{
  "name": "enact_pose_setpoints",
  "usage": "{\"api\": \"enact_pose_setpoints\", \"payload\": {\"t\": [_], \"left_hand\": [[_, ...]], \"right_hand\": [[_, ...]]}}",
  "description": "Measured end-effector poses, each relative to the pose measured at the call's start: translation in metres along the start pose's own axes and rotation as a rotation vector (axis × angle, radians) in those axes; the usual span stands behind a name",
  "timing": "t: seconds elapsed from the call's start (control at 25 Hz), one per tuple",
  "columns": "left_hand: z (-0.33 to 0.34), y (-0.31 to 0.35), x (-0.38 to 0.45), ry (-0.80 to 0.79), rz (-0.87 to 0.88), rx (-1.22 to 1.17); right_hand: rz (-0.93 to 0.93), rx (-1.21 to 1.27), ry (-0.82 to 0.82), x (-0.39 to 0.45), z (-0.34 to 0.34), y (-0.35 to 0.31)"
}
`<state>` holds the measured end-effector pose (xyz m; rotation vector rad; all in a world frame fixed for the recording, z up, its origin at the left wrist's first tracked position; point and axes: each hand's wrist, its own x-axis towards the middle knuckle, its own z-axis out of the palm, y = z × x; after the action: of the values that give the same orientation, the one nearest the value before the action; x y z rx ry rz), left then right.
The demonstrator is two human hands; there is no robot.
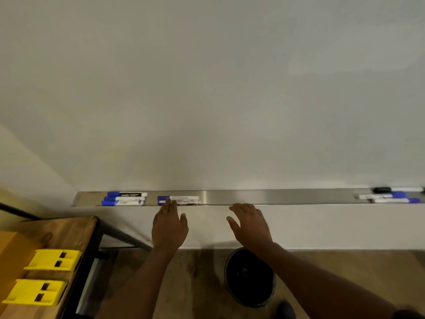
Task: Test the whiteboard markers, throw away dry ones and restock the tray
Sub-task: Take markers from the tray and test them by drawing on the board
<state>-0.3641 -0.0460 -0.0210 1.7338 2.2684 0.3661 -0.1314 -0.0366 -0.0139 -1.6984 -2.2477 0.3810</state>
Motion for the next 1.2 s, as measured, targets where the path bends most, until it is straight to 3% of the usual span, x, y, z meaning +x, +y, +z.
{"api": "enact_pose_setpoints", "payload": {"t": [0.16, 0.32, 0.44, 0.64, 0.92, 1.2], "left_hand": [[0.015, 0.061, -0.019, 0.004, 0.206, -0.074], [0.030, 0.129, -0.034, -0.108, 0.394, -0.140], [0.046, 0.177, -0.045, -0.218, 0.487, -0.153], [0.077, 0.264, -0.061, -0.271, 0.594, -0.147], [0.124, 0.388, -0.073, -0.306, 0.624, -0.146], [0.164, 0.473, -0.065, -0.338, 0.516, -0.188]], "right_hand": [[0.143, 0.013, 0.096, -0.028, -0.022, 0.039], [0.282, 0.046, 0.163, -0.057, -0.049, 0.084], [0.376, 0.069, 0.208, -0.080, -0.066, 0.124], [0.511, 0.095, 0.242, -0.115, -0.092, 0.202], [0.639, 0.183, 0.211, -0.132, -0.133, 0.311], [0.837, 0.349, 0.254, -0.104, -0.164, 0.391]]}}
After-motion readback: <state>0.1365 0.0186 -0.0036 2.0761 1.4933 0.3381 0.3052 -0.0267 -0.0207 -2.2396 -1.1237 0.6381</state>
